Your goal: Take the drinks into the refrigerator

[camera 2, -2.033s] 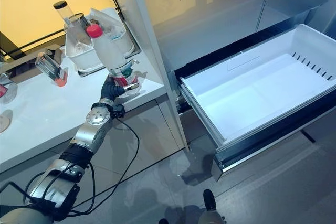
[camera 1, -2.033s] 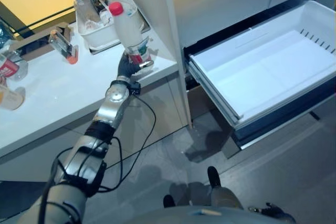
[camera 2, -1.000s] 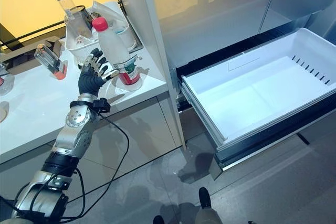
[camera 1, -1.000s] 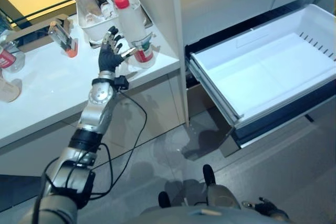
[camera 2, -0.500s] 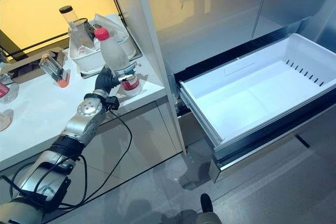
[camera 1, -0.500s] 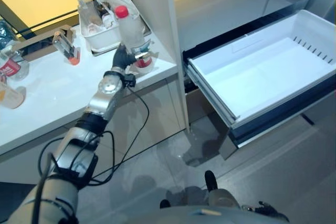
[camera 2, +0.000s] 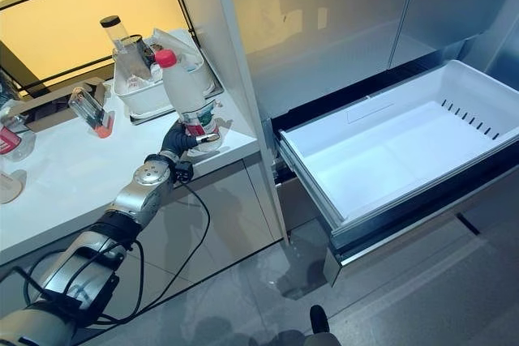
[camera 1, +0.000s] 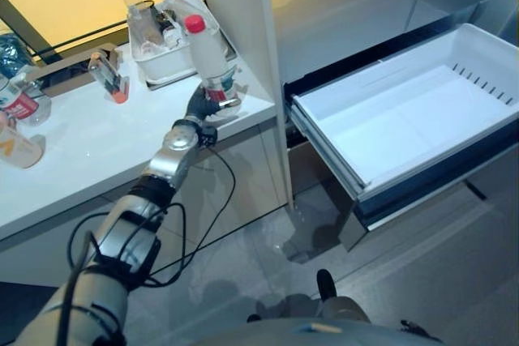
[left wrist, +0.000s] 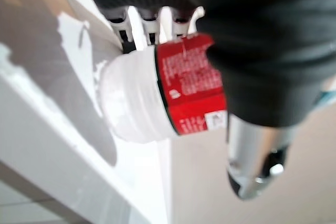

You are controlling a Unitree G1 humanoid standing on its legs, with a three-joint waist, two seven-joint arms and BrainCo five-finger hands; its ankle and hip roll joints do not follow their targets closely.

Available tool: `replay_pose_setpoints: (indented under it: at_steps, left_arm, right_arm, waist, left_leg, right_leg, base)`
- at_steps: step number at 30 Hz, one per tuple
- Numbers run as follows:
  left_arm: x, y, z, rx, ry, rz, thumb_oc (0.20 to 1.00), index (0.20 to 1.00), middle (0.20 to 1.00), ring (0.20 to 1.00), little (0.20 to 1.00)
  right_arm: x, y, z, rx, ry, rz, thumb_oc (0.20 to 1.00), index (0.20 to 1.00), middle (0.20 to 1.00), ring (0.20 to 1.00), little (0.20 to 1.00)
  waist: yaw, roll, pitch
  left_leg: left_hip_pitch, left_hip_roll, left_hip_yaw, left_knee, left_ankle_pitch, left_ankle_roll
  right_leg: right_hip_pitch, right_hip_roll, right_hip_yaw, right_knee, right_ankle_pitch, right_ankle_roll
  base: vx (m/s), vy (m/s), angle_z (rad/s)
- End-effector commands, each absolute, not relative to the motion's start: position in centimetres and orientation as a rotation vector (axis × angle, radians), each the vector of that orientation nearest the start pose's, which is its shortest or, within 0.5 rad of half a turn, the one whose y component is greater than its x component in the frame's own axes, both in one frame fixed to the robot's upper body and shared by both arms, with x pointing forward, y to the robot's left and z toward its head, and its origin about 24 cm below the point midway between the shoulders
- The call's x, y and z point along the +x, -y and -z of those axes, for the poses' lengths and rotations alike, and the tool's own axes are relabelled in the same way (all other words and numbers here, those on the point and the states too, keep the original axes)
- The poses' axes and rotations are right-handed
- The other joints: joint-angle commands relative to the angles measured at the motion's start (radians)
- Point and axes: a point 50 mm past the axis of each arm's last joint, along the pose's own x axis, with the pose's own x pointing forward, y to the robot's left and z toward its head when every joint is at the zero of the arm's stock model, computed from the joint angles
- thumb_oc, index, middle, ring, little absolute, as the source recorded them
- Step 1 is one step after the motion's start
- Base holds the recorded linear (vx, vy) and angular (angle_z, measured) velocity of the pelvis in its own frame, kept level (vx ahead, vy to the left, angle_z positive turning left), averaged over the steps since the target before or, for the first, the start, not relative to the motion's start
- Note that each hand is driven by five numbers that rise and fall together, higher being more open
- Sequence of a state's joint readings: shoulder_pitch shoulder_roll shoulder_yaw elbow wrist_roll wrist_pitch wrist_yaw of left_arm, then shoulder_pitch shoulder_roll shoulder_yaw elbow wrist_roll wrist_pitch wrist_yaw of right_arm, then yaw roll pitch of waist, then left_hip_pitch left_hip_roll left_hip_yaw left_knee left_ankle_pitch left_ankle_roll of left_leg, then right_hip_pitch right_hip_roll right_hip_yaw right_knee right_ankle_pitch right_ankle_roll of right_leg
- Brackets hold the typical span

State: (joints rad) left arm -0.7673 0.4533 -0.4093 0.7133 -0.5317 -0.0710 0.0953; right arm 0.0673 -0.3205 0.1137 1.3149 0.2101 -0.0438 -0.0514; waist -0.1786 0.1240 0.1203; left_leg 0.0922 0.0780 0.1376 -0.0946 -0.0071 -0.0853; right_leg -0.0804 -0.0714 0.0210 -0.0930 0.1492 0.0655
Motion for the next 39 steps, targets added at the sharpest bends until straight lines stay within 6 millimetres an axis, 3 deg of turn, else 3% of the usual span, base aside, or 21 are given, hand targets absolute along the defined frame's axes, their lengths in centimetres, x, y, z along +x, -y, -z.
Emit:
replay_pose_setpoints:
  at_steps: [1, 29, 34, 39]
  left_arm:
    - [39.8, -15.6, -15.2, 0.132, 0.107, 0.125, 0.2, 0.2, 0.2, 0.2, 0.2]
    - [39.2, -14.1, -14.5, 0.084, 0.127, 0.158, 0.2, 0.2, 0.2, 0.2, 0.2]
    - [37.6, -14.9, -14.3, 0.071, 0.191, 0.175, 0.2, 0.2, 0.2, 0.2, 0.2]
    - [34.4, -16.0, -12.5, 0.02, 0.217, 0.191, 0.2, 0.2, 0.2, 0.2, 0.2]
  right_arm:
    - [3.8, 27.3, 16.0, -0.194, -1.344, 0.311, 1.0, 1.0, 1.0, 1.0, 1.0]
    - [4.0, 27.1, 16.0, -0.19, -1.327, 0.318, 1.0, 1.0, 1.0, 1.0, 1.0]
    - [4.2, 27.0, 16.0, -0.169, -1.304, 0.333, 1.0, 1.0, 1.0, 1.0, 1.0]
    - [4.2, 26.8, 16.0, -0.093, -1.278, 0.398, 1.0, 1.0, 1.0, 1.0, 1.0]
  waist:
    - [-0.035, -0.018, 0.011]
    - [-0.031, -0.028, 0.021]
    - [-0.021, -0.031, 0.026]
    - [-0.007, -0.041, 0.027]
  left_leg:
    - [-0.032, 0.011, 0.027, 0.007, -0.003, -0.008]
    - [-0.047, 0.007, 0.016, 0.007, -0.001, -0.007]
    - [-0.049, 0.005, 0.015, 0.007, 0.0, -0.007]
    - [-0.05, 0.007, 0.008, 0.007, -0.001, -0.005]
  right_leg:
    - [0.061, -0.026, 0.03, 0.006, -0.121, 0.077]
    - [0.055, -0.03, 0.016, 0.006, -0.117, 0.077]
    - [0.051, -0.029, 0.018, 0.006, -0.116, 0.077]
    - [0.052, -0.03, 0.017, 0.006, -0.119, 0.077]
  base:
    - [0.0, 0.0, 0.0]
    - [0.0, 0.0, 0.0]
    - [0.0, 0.0, 0.0]
    - [0.0, 0.0, 0.0]
